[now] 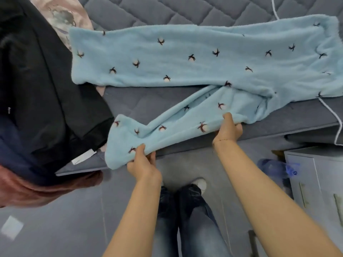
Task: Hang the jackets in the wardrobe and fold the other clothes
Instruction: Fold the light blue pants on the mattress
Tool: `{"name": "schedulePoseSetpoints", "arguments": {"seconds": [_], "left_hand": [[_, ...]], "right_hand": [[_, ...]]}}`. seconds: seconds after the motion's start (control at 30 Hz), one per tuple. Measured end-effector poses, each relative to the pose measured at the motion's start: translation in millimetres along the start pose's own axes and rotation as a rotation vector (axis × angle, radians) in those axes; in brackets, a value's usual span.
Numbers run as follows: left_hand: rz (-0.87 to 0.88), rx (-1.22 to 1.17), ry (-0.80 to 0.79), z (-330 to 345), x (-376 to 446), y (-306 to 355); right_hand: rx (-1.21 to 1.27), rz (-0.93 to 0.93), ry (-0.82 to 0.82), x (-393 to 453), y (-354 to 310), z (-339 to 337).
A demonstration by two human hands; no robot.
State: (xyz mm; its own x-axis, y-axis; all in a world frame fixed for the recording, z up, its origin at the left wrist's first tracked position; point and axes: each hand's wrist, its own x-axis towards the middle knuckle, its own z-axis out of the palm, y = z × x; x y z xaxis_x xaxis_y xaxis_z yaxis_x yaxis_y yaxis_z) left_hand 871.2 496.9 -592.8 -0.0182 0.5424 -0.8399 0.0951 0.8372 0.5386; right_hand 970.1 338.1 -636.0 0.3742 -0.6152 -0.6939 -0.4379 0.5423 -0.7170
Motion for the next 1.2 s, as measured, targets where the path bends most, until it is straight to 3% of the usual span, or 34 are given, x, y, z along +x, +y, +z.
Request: {"name": "schedulePoseSetpoints", "arguments": {"seconds": [0.17, 0.23, 0.37, 0.43, 0.5, 0.6, 0.7, 0.83, 0.97, 1.1, 1.2], "left_hand": [[0.086, -0.043, -0.012, 21, -39, 47], [0.086, -0.097, -0.098, 40, -46, 66], [0.037, -0.019, -0.372, 76, -25, 86], [-0.027, 0.133, -0.409, 82, 1, 77], [-0.124, 0.239, -0.379, 78, 27, 58], [-0.308, 0.329, -0.256, 58, 52, 24], [-0.359, 0.313, -0.106, 50, 62, -1], [-0.288, 0.198, 0.041, 70, 66, -17], [-0.171, 0.042, -0.081, 69, 65, -26], [0.026, -0.092, -0.178, 49, 42, -20], [-0.036, -0.082, -0.251, 34, 15, -15]], "right_hand": [[-0.09, -0.239, -0.028, -46, -49, -14], [-0.175, -0.277, -0.098, -46, -69, 9], [-0.53, -0.147, -0.466, -20, -78, 74], [-0.699, 0.028, -0.613, -4, -63, 90], [-0.742, 0.112, -0.652, 12, -43, 89], [-0.701, 0.126, -0.506, 39, -17, 57], [-0.656, 0.307, -0.348, 60, 2, 3], [-0.479, 0.484, -0.437, 79, 8, -16], [-0.18, 0.627, -0.56, 82, -4, 21], [-0.04, 0.744, -0.606, 71, -17, 19], [0.099, 0.761, -0.584, 58, -31, -6]]}}
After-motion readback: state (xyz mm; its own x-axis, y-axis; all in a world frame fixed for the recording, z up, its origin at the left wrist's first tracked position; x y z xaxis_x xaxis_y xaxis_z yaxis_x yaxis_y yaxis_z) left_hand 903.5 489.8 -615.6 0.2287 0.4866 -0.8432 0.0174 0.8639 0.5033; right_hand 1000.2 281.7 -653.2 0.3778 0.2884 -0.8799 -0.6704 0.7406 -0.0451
